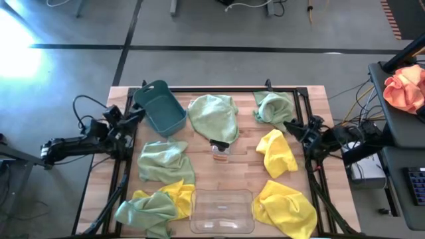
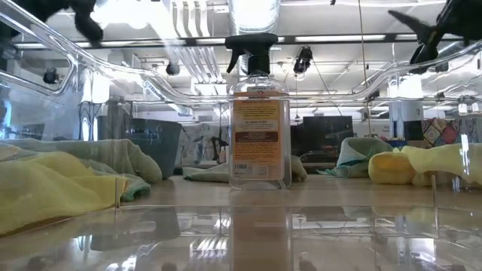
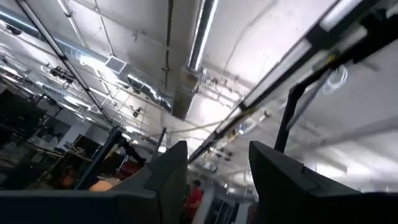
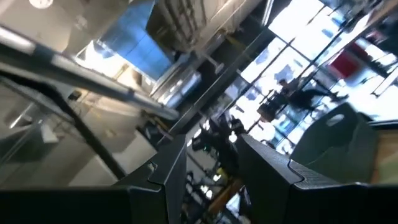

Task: Sort microfiber towel by color & place in baskets
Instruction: Put the yellow towel into the transparent bin

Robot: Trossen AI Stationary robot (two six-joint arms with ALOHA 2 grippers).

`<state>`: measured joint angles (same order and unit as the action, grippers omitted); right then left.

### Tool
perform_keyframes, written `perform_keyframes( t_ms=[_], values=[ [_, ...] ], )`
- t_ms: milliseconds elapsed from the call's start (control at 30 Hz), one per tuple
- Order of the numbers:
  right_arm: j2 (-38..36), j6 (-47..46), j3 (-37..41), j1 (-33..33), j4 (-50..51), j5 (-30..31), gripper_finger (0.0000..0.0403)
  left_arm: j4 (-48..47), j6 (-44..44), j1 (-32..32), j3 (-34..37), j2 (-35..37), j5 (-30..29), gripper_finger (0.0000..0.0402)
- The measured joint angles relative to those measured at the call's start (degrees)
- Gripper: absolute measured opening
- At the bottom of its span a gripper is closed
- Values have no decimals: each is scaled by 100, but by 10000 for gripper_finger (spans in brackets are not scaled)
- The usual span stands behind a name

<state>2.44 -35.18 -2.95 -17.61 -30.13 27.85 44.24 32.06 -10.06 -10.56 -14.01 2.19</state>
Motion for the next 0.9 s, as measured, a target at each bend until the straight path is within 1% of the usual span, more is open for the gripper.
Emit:
perform_keyframes(
  t_ms=[100, 233, 300, 367, 467, 533, 600, 667, 800, 900],
  values=[
    [96, -24, -514, -1, 822, -115, 137, -979, -294, -1, -813, -536, 392, 157],
    [510, -50, -1627, 0, 2870, -85, 137, -2619, -758, 1, -2015, -1446, 765, 157],
    [859, -123, -2286, 0, 3825, -87, 137, -3210, -1122, 2, -2595, -1865, 889, 157],
    [1273, -128, -2917, 0, 4657, -130, 137, -3759, -1452, 2, -3122, -2206, 1165, 157],
    [1914, -130, -3887, 0, 5776, -450, 137, -4794, -1570, 2, -3836, -2558, 1534, 157],
    [2352, -137, -4527, 0, 6542, -665, 137, -5533, -1599, 2, -4235, -2717, 1579, 157],
    [2825, -199, -5160, 0, 7444, -728, 137, -6120, -1606, 2, -4518, -2822, 1585, 157],
    [3319, -331, -5740, 0, 8376, -730, 137, -6429, -1607, 6, -4663, -2872, 1591, 157],
    [4294, -647, -6769, 0, 10199, -732, 137, -6504, -1624, 6, -4652, -2860, 1596, 157],
    [4895, -795, -7338, 0, 11148, -732, 137, -6550, -1698, 6, -4639, -2860, 1432, 157]
  ],
)
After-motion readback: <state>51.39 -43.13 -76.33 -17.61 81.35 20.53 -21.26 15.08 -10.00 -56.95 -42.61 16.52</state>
